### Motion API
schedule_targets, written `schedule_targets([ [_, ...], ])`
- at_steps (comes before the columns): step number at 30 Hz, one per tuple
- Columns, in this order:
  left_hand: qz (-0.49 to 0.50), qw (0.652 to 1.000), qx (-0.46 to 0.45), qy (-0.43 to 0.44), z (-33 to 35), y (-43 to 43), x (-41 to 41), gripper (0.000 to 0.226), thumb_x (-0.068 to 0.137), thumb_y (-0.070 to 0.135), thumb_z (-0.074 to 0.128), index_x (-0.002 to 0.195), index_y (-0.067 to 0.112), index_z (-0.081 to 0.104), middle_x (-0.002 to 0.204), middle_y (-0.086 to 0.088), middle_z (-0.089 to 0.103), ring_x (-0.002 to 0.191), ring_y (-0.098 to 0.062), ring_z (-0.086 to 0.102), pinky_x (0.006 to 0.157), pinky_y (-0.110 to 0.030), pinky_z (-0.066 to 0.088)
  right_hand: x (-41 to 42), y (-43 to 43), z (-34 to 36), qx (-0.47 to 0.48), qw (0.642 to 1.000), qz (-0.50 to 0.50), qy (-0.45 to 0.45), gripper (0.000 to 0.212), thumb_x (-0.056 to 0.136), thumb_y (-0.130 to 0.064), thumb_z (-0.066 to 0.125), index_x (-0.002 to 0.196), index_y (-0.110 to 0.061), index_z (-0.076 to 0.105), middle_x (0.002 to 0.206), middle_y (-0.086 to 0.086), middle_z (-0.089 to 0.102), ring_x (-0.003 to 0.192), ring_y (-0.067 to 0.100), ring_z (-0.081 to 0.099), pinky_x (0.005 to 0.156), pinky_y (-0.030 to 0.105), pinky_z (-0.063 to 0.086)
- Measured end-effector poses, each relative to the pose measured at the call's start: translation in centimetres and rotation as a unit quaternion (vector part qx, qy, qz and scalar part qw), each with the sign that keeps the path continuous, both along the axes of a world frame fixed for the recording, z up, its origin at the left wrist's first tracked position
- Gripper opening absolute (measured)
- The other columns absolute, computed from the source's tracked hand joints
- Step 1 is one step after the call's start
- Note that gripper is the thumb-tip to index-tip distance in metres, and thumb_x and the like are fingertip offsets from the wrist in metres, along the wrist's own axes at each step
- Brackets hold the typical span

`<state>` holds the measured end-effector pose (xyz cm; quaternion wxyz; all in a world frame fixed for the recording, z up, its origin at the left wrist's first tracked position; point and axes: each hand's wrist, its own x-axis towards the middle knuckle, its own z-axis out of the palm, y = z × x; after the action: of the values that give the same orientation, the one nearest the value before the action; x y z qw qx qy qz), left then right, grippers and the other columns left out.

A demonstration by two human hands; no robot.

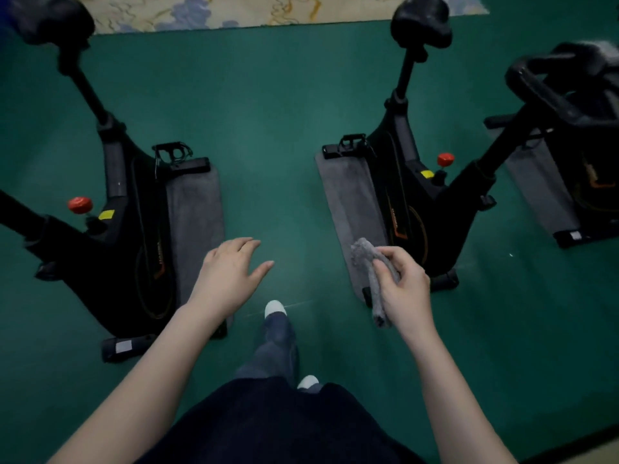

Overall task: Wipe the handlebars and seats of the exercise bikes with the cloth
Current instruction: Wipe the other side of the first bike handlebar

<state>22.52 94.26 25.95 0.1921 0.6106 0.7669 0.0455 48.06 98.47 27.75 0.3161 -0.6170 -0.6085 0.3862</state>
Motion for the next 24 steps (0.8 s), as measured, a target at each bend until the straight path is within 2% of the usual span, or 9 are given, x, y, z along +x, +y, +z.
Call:
schedule_targets([
  [3, 0.017, 1.000, 0.001, -0.011, -0.7, 2.9, -2.0, 0.056, 0.095, 0.048, 0.047, 0.140, 0.014, 0.045, 0.145, -0.001, 0.044, 0.136, -0.019, 0.035, 0.112, -0.038, 0.027, -3.2, 3.6, 0.2, 0.018, 0.999, 0.034, -0.016, 0.014, 0.091, -0.006, 0.058, 0.097, -0.014, 0.066, 0.096, 0.000, 0.069, 0.095, 0.015, 0.063, 0.086, 0.034, 0.050],
  [7, 0.048, 0.998, 0.010, -0.033, -1.3, 7.1, -5.2, 0.056, 0.095, 0.047, 0.048, 0.139, 0.013, 0.045, 0.146, -0.004, 0.043, 0.137, -0.021, 0.034, 0.113, -0.040, 0.026, -7.0, 8.5, 0.7, 0.020, 0.998, 0.058, -0.025, 0.014, 0.091, -0.006, 0.058, 0.098, -0.012, 0.067, 0.096, 0.000, 0.069, 0.095, 0.014, 0.063, 0.087, 0.036, 0.051],
  [16, 0.119, 0.991, 0.014, -0.052, -1.5, 11.7, -12.1, 0.056, 0.094, 0.046, 0.050, 0.140, 0.014, 0.045, 0.149, -0.005, 0.039, 0.139, -0.022, 0.032, 0.113, -0.040, 0.025, -15.3, 17.0, 0.8, 0.008, 0.991, 0.130, -0.036, 0.014, 0.091, -0.008, 0.058, 0.097, -0.018, 0.066, 0.094, -0.007, 0.069, 0.095, 0.010, 0.064, 0.086, 0.031, 0.051],
  [24, 0.213, 0.976, -0.025, -0.048, -2.7, 12.4, -16.6, 0.065, 0.095, 0.053, 0.041, 0.148, 0.018, 0.030, 0.159, -0.002, 0.018, 0.147, -0.017, 0.012, 0.117, -0.036, 0.009, -22.7, 22.4, -0.2, 0.019, 0.969, 0.242, -0.044, 0.020, 0.089, -0.007, 0.060, 0.092, -0.026, 0.064, 0.091, -0.008, 0.069, 0.092, 0.009, 0.063, 0.078, 0.019, 0.043],
])
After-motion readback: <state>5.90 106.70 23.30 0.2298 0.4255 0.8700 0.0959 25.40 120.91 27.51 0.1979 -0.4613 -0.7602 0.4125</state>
